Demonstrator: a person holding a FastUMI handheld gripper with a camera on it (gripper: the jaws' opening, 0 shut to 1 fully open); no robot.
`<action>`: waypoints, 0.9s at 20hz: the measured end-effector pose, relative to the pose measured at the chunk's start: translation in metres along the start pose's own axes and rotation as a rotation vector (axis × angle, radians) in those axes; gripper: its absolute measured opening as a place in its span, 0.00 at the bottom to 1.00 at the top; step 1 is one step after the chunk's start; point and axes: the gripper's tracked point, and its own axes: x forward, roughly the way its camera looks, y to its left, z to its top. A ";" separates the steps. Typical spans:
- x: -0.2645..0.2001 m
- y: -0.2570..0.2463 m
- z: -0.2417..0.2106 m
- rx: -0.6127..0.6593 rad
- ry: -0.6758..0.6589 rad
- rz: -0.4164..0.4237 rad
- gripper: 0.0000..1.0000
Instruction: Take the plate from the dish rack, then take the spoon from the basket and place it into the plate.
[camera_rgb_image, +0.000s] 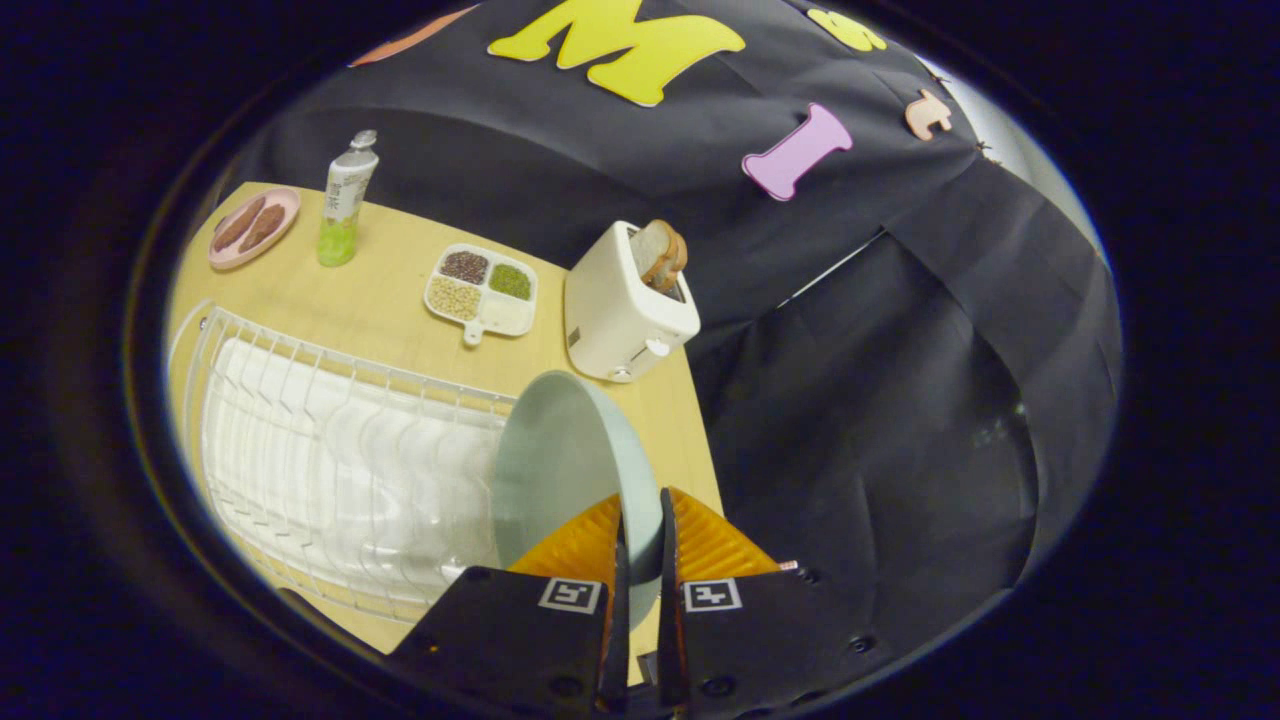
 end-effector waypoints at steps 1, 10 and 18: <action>-0.003 0.000 -0.001 0.009 -0.007 -0.005 0.17; -0.042 -0.029 -0.018 0.115 -0.160 0.064 0.16; -0.135 -0.021 -0.081 0.278 -0.297 0.540 0.16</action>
